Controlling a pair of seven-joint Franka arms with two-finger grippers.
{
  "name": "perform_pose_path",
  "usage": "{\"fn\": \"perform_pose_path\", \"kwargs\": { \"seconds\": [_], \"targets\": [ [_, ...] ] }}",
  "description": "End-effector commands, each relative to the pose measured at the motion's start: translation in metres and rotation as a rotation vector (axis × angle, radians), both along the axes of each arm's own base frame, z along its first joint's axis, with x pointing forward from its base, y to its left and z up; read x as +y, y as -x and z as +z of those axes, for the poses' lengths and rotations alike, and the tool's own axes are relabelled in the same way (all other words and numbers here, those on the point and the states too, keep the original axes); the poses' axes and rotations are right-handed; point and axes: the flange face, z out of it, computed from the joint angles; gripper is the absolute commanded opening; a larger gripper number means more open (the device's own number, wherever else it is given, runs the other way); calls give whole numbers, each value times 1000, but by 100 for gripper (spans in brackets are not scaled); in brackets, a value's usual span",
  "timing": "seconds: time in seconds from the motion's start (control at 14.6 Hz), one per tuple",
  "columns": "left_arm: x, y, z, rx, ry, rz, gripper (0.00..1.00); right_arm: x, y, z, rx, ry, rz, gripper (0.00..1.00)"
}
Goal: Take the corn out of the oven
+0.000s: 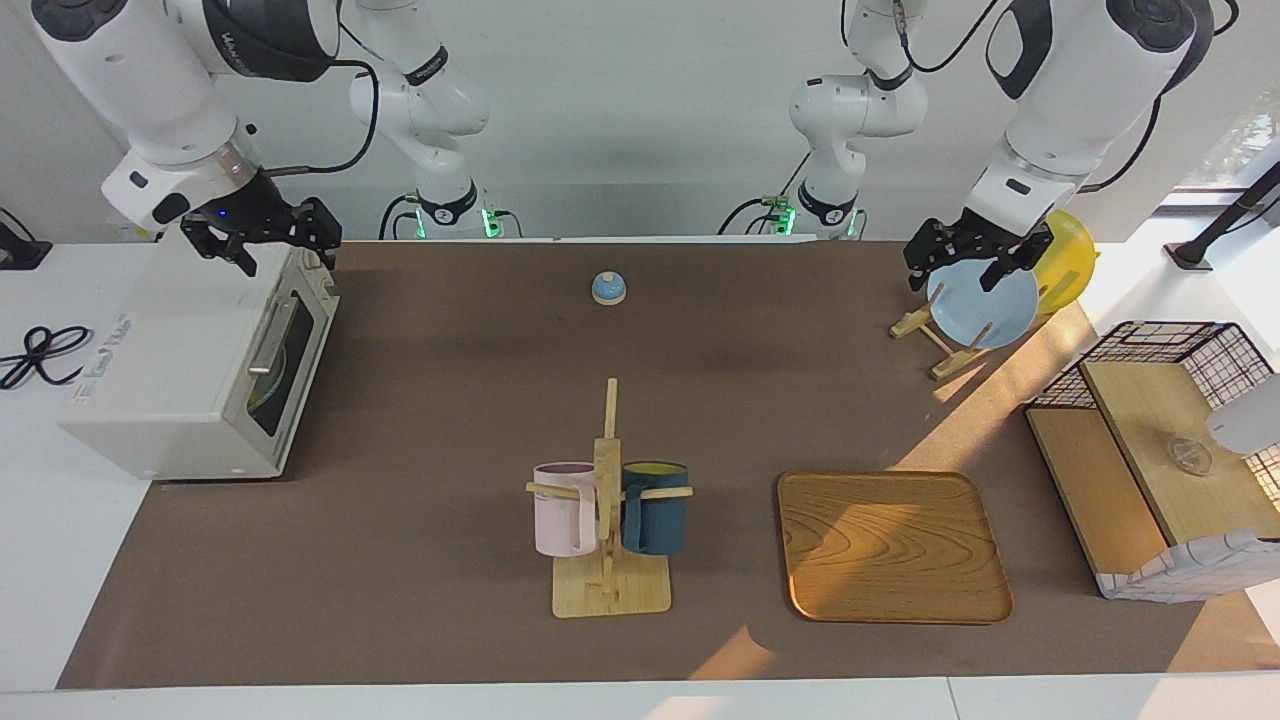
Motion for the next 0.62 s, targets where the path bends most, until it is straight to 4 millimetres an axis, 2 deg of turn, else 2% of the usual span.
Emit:
{"fn": "perform_pose_path", "kwargs": {
  "seconds": [0.0,0.27,0.55],
  "targets": [
    [2,0,2,2,-12,-1,100,1,-4,2,-10,-20,-17,100],
    [2,0,2,2,-12,-1,100,4,-2,6,-17,-4,-9,100],
    [1,0,1,3,-12,-3,100,-3,1,3,-11,-9,-20,100]
  ]
}}
